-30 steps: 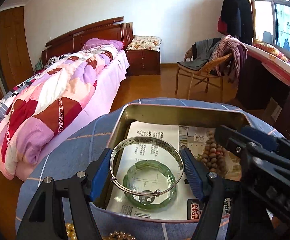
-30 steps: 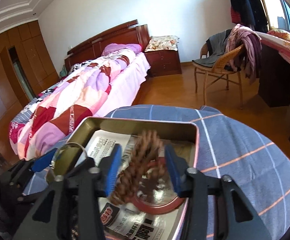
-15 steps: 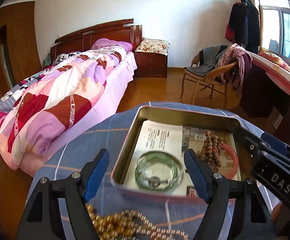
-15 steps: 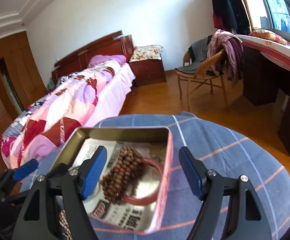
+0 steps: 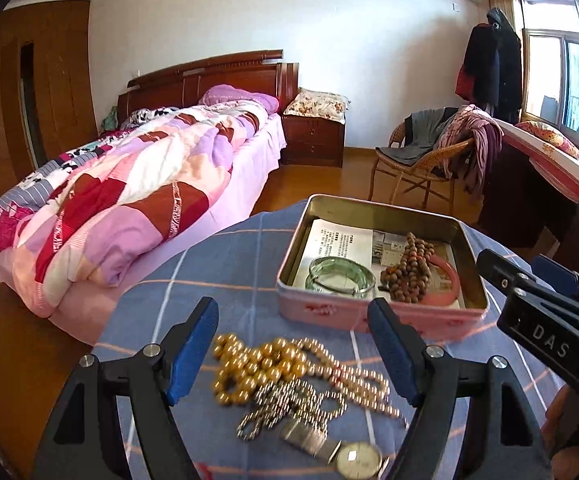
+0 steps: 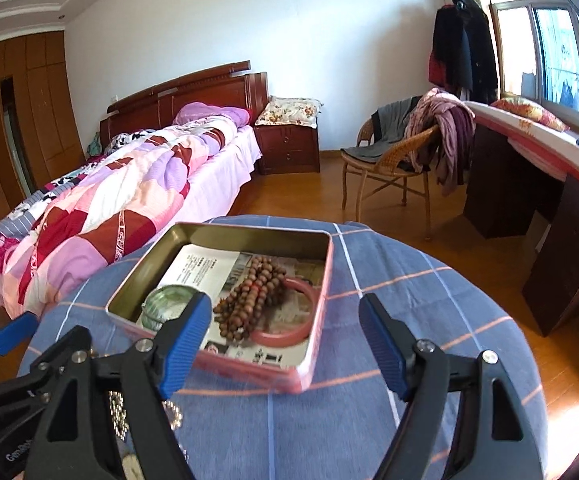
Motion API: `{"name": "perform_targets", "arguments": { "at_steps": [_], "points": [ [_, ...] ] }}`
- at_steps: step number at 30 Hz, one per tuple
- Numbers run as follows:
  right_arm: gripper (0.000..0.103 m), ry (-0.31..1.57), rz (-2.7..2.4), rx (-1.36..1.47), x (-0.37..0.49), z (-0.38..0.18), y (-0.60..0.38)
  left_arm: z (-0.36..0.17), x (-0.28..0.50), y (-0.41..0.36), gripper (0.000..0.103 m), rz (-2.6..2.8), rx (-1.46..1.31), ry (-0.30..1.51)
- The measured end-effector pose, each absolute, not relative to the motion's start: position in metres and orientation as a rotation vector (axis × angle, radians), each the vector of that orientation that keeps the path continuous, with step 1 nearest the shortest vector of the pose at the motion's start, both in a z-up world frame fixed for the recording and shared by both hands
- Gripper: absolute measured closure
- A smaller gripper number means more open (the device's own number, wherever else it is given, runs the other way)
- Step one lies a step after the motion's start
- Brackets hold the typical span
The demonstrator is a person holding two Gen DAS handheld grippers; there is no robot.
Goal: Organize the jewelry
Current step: 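Withdraw both grippers from the tin toward the remaining jewelry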
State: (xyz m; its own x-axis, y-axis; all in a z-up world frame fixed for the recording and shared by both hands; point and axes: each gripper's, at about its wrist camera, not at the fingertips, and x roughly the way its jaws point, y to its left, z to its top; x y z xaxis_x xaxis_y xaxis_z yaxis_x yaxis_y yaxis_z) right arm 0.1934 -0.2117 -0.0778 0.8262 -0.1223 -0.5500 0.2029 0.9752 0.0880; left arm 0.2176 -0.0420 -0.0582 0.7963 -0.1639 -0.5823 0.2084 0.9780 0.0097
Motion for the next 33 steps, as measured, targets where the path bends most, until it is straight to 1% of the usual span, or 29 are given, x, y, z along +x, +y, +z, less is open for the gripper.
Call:
{"name": "perform_targets", "arguments": {
  "at_steps": [17,33],
  "points": [
    [0.024,0.602,-0.163,0.172,0.15,-0.074,-0.196,-0.061,0.144,-0.022,0.026,-0.202,0.091,0.57],
    [0.024,0.595,-0.159,0.144,0.125,-0.065,-0.179,-0.061,0.116,-0.003,0.026,-0.193,0.066,0.557]
  ]
}}
